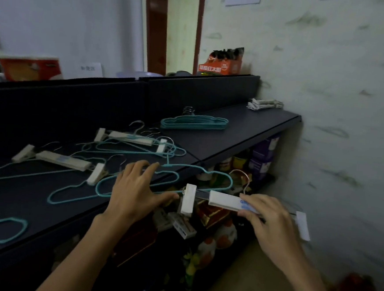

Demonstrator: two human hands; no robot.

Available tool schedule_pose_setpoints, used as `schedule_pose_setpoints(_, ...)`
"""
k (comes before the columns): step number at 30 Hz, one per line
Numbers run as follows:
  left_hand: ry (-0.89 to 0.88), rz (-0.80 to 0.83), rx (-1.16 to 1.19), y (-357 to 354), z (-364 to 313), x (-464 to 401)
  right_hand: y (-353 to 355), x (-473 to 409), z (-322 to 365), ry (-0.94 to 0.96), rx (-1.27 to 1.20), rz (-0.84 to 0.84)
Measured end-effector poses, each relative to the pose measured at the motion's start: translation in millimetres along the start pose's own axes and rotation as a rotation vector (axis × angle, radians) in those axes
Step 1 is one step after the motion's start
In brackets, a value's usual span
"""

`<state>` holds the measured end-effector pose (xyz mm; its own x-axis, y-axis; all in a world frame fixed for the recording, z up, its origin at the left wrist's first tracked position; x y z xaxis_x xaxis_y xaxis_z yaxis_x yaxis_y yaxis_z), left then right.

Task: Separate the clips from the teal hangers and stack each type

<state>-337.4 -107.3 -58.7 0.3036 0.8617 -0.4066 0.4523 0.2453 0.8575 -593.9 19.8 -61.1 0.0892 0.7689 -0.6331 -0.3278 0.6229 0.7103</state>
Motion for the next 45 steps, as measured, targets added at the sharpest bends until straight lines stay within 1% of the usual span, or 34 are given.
schedule_pose_setpoints(6,-0.105,0.017,0.042,-31,-33,-68,4,-30,-48,-0.081,0.052,-0.038)
schedule_pose_setpoints(12,-0.131,-0.031,0.095,-43,-36,-140,2,-88,-71,-0.063,0.112,-0.072)
schedule_pose_setpoints(15,-0.127,-0.006,0.1,-54,-28,-167,-12,-112,-74,-0.05,0.116,-0.097)
schedule_pose_setpoints(18,-0.122,0.055,0.094,-68,-22,-195,-31,-130,-77,-0.026,0.095,-0.087)
schedule_pose_setpoints(20,-0.114,0.098,0.091,-77,-22,-210,-41,-141,-84,-0.02,0.085,-0.079)
schedule_pose_setpoints(25,-0.08,0.105,0.048,-93,-17,-251,-60,-178,-106,0.013,0.06,-0.093)
schedule_pose_setpoints(29,-0.031,0.091,0.013,-108,-14,-288,-86,-217,-136,0.051,0.005,-0.048)
schedule_pose_setpoints(32,0.001,0.12,-0.013,-115,-12,-307,-100,-245,-156,0.079,-0.021,-0.045)
schedule_pose_setpoints(38,0.093,0.082,0.0,-131,-6,-347,-123,-301,-201,0.139,-0.089,-0.002)
schedule_pose_setpoints(43,0.141,0.111,-0.053,-149,-5,-370,-144,-325,-225,0.168,-0.121,0.022)
schedule_pose_setpoints(45,0.138,0.118,-0.039,-154,-4,-378,-154,-326,-233,0.168,-0.134,0.039)
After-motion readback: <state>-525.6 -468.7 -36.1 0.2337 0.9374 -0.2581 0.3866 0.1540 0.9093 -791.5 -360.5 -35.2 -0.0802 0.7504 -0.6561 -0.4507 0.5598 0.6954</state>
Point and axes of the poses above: each hand's wrist, its own x-axis away from the middle knuckle, its own y-axis out of the back of the hand, z = x × y, the point moved 8 cm from there along -x, towards the middle knuckle, and after that the axes turned 7 degrees about x, right-handed, at the moved point
